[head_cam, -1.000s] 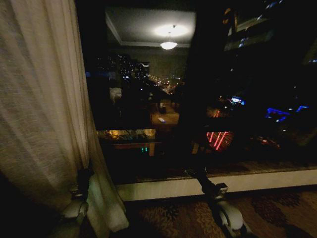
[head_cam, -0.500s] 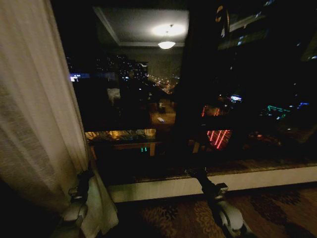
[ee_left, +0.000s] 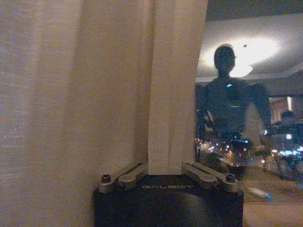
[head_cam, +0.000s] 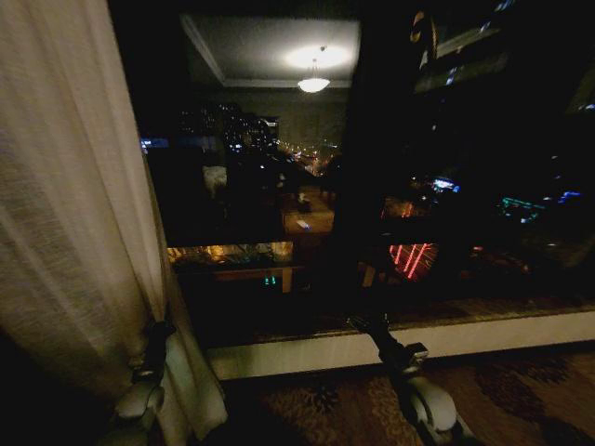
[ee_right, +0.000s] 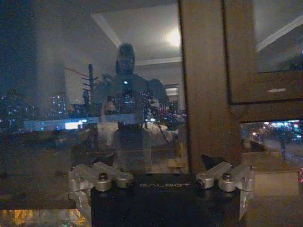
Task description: Open the curtains by pulling them apart, changing their state from closed to fully open.
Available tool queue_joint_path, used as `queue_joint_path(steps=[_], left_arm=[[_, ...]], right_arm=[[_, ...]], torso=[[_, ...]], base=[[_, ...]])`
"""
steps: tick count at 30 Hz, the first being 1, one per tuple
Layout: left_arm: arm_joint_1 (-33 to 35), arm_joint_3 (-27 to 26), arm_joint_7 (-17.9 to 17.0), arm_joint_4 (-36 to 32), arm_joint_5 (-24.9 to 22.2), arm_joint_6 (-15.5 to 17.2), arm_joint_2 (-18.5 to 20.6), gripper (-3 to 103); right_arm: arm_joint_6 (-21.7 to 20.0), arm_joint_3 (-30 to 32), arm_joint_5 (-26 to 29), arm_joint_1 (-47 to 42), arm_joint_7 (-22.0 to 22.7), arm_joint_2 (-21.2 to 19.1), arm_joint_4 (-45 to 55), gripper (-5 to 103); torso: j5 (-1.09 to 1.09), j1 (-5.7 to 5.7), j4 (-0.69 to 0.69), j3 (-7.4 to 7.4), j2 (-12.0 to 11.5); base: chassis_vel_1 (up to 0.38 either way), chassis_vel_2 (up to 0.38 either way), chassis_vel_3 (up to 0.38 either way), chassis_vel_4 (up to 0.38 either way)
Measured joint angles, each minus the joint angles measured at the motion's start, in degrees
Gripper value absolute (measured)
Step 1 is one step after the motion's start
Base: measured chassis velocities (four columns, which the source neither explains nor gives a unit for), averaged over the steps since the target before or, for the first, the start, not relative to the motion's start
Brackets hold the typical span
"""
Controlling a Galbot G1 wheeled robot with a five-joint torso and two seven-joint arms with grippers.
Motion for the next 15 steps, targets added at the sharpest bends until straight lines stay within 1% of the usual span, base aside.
queue_joint_path(steps=[3, 7, 10, 13, 15], left_arm=[[-0.1, 0.0, 0.0, 0.1, 0.0, 0.0, 0.0, 0], [-0.3, 0.0, 0.0, 0.3, 0.0, 0.0, 0.1, 0], [-0.3, -0.1, -0.1, 0.5, 0.0, -0.2, 0.2, 0], [-0.3, -0.1, -0.1, 0.7, 0.0, -0.1, 0.4, 0], [-0.5, -0.2, -0.1, 0.8, 0.0, 0.1, 0.6, 0]], right_arm=[[0.0, 0.0, 0.0, 0.0, 0.0, 0.0, 0.0, 100], [0.0, 0.0, 0.0, 0.0, 0.0, 0.0, 0.0, 100], [0.0, 0.0, 0.0, 0.0, 0.0, 0.0, 0.0, 100], [0.0, 0.0, 0.0, 0.0, 0.0, 0.0, 0.0, 100], [0.0, 0.0, 0.0, 0.0, 0.0, 0.0, 0.0, 100]], torso=[[0.00, 0.00, 0.00, 0.00, 0.0], [-0.05, 0.01, 0.01, 0.00, 0.0], [-0.04, 0.00, 0.03, -0.01, 0.0], [-0.03, 0.00, 0.02, 0.00, 0.0], [0.03, 0.00, 0.00, 0.00, 0.0]], base=[[0.237, 0.210, -0.210, -0.230], [0.176, 0.185, -0.194, -0.194], [0.086, 0.080, -0.088, -0.072], [0.000, 0.000, 0.000, 0.000], [0.000, 0.000, 0.000, 0.000]])
